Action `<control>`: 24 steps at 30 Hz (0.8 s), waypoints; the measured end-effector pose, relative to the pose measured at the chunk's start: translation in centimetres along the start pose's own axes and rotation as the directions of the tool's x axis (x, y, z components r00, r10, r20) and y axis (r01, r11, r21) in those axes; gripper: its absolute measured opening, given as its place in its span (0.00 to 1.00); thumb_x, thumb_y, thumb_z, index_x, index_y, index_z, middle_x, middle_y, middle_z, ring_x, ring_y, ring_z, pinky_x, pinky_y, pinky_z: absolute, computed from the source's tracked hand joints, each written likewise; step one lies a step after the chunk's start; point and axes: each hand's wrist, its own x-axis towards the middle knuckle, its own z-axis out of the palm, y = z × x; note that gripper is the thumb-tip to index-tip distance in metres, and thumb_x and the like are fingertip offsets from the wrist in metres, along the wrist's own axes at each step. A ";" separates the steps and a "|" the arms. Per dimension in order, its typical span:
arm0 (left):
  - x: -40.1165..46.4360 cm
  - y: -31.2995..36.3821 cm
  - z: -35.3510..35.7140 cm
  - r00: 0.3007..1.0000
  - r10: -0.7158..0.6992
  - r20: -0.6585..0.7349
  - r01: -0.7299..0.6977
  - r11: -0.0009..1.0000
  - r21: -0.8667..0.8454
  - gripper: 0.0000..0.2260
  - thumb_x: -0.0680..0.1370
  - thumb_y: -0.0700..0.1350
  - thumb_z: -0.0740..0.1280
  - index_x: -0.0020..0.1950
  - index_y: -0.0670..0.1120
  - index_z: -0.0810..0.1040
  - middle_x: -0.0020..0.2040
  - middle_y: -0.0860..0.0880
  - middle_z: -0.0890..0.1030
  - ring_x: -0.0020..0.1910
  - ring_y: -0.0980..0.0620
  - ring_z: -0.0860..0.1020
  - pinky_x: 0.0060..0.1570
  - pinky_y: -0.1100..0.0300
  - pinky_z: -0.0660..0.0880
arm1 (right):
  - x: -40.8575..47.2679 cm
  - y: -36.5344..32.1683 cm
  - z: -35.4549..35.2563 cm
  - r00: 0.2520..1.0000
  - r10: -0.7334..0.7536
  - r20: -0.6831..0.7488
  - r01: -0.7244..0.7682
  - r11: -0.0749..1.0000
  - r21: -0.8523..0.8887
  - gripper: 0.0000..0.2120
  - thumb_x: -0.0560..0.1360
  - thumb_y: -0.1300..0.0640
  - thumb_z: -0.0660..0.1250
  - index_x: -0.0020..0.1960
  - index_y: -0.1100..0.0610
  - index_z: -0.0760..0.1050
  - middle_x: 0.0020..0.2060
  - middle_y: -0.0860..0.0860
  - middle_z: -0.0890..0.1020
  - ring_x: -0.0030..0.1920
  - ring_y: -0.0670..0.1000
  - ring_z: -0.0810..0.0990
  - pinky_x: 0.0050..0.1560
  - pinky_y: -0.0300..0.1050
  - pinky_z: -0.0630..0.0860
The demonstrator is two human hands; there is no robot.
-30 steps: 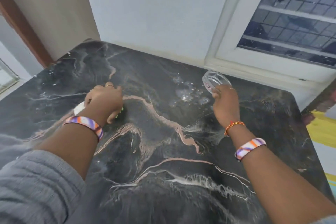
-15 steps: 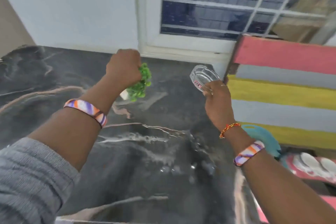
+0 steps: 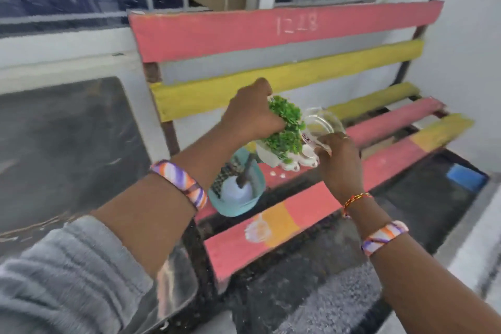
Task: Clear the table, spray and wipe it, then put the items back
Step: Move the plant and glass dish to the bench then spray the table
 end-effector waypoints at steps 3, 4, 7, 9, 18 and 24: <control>2.5 1.1 6.8 0.991 0.024 0.132 -0.021 1.000 -0.023 0.20 0.68 0.40 0.71 0.59 0.42 0.74 0.57 0.42 0.78 0.56 0.43 0.76 0.45 0.59 0.69 | 0.2 6.1 0.8 0.991 0.119 0.056 -0.117 0.992 -0.047 0.12 0.70 0.69 0.63 0.51 0.62 0.80 0.56 0.63 0.78 0.55 0.65 0.77 0.49 0.56 0.77; 3.4 1.1 9.2 0.984 0.023 0.175 -0.018 0.999 -0.032 0.19 0.68 0.40 0.71 0.58 0.42 0.74 0.57 0.42 0.78 0.56 0.43 0.76 0.47 0.58 0.71 | 0.3 8.0 1.4 0.982 0.171 0.077 -0.166 0.984 -0.066 0.13 0.70 0.68 0.63 0.52 0.61 0.80 0.57 0.61 0.77 0.56 0.63 0.77 0.50 0.56 0.77; 6.1 -0.1 16.3 0.959 -0.005 0.282 0.010 1.000 -0.015 0.22 0.66 0.43 0.70 0.59 0.43 0.74 0.58 0.42 0.78 0.58 0.44 0.76 0.50 0.57 0.71 | 0.7 13.2 3.8 0.924 0.356 0.139 -0.336 0.930 -0.148 0.10 0.71 0.65 0.65 0.51 0.60 0.80 0.54 0.60 0.77 0.54 0.63 0.77 0.49 0.54 0.76; 7.6 -1.7 20.5 0.936 -0.018 0.352 0.021 1.000 -0.004 0.23 0.67 0.42 0.68 0.62 0.43 0.72 0.57 0.42 0.77 0.57 0.43 0.76 0.50 0.57 0.72 | 1.0 16.3 5.9 0.886 0.427 0.182 -0.394 0.899 -0.188 0.09 0.72 0.63 0.64 0.50 0.61 0.80 0.52 0.60 0.77 0.53 0.63 0.77 0.49 0.54 0.75; 10.9 -7.7 32.7 0.897 -0.020 0.442 0.012 1.000 0.021 0.17 0.68 0.35 0.68 0.57 0.41 0.73 0.42 0.48 0.71 0.35 0.53 0.66 0.32 0.60 0.53 | 1.8 25.7 14.1 0.782 0.536 0.318 -0.432 0.834 -0.344 0.11 0.74 0.62 0.62 0.54 0.60 0.79 0.52 0.56 0.77 0.56 0.58 0.74 0.44 0.52 0.77; 11.1 -9.0 34.6 0.857 0.029 0.514 -0.019 1.000 -0.023 0.16 0.68 0.36 0.69 0.55 0.41 0.73 0.48 0.48 0.71 0.30 0.58 0.65 0.32 0.64 0.56 | 0.7 27.0 16.0 0.770 0.529 0.356 -0.396 0.834 -0.383 0.11 0.75 0.66 0.62 0.53 0.61 0.80 0.51 0.57 0.78 0.56 0.58 0.73 0.43 0.54 0.79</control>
